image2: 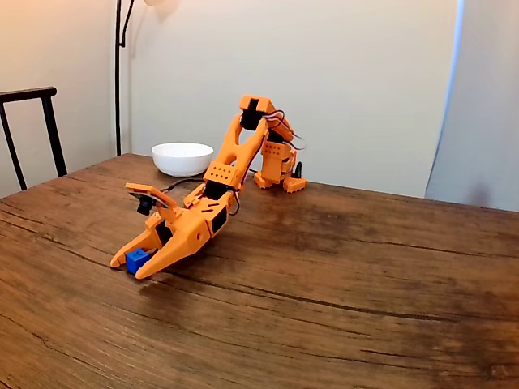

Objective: Grasp the cube and drop it in the bowl

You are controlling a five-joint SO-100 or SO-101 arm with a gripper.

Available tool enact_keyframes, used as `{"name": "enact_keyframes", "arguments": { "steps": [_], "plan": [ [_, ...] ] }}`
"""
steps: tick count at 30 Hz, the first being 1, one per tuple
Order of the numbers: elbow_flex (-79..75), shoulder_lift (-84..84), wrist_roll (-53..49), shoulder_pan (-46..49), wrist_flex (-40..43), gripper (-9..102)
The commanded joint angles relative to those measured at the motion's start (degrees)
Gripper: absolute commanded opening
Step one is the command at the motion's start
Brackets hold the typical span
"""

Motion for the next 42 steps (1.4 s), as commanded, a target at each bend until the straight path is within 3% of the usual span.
{"name": "enact_keyframes", "arguments": {
  "steps": [1,10,18,25,33,42],
  "plan": [
    [0.9,-0.4,-1.1,-0.7,1.7,30],
    [3.8,1.1,-4.0,-1.7,1.8,29],
    [9.7,4.5,-5.9,-1.8,1.8,6],
    [9.5,6.6,-6.2,-1.8,8.3,6],
    [9.1,7.0,-5.4,-1.8,8.0,6],
    [1.1,12.0,6.4,0.3,8.7,5]
  ]
}}
